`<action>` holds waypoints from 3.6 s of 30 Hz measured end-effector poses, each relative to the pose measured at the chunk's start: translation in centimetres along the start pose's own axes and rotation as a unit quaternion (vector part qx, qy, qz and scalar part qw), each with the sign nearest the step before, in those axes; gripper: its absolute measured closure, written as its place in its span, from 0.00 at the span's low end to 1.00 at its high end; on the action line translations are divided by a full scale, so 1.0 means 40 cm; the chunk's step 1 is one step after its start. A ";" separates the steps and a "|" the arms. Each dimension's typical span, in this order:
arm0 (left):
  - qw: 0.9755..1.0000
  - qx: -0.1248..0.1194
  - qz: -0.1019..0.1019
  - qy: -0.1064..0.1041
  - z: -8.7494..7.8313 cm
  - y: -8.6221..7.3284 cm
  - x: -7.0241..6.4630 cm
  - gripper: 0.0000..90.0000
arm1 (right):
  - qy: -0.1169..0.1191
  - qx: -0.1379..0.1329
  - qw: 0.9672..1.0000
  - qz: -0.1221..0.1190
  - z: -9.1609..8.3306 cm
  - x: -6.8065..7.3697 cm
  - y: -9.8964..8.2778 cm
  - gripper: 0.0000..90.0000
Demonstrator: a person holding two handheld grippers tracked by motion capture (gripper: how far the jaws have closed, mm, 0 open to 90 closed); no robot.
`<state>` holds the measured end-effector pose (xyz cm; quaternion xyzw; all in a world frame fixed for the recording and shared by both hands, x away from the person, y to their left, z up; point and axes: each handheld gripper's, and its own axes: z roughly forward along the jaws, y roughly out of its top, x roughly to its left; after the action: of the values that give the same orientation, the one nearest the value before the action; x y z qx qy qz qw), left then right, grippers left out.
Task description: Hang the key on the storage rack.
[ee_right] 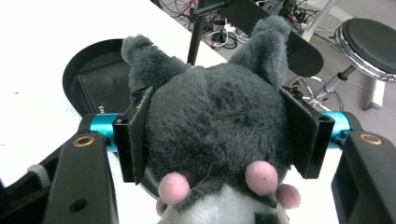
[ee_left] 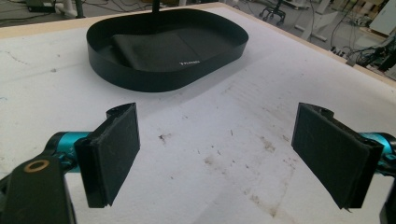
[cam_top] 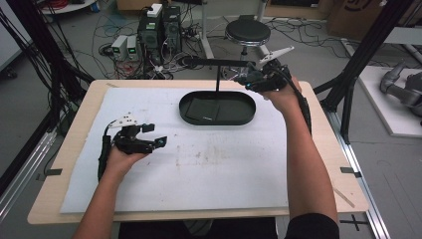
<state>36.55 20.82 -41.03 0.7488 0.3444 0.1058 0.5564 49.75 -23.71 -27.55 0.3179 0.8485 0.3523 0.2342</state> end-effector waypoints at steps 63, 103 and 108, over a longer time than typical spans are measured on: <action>1.000 0.014 -0.005 0.004 0.003 -0.009 0.011 0.17 | -0.060 0.039 0.997 0.024 0.100 0.033 0.000 0.35; 1.000 0.019 -0.006 0.008 0.006 -0.013 0.014 0.17 | -0.074 0.054 0.996 0.014 0.127 0.034 -0.026 0.34; 1.000 0.019 -0.007 0.007 0.007 -0.013 0.013 0.17 | -0.071 0.065 0.995 0.018 0.131 0.033 -0.030 0.28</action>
<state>36.89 21.02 -41.71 0.7561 0.3553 0.1011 0.5403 51.65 -21.08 -32.06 0.3718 0.8453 0.2768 0.2659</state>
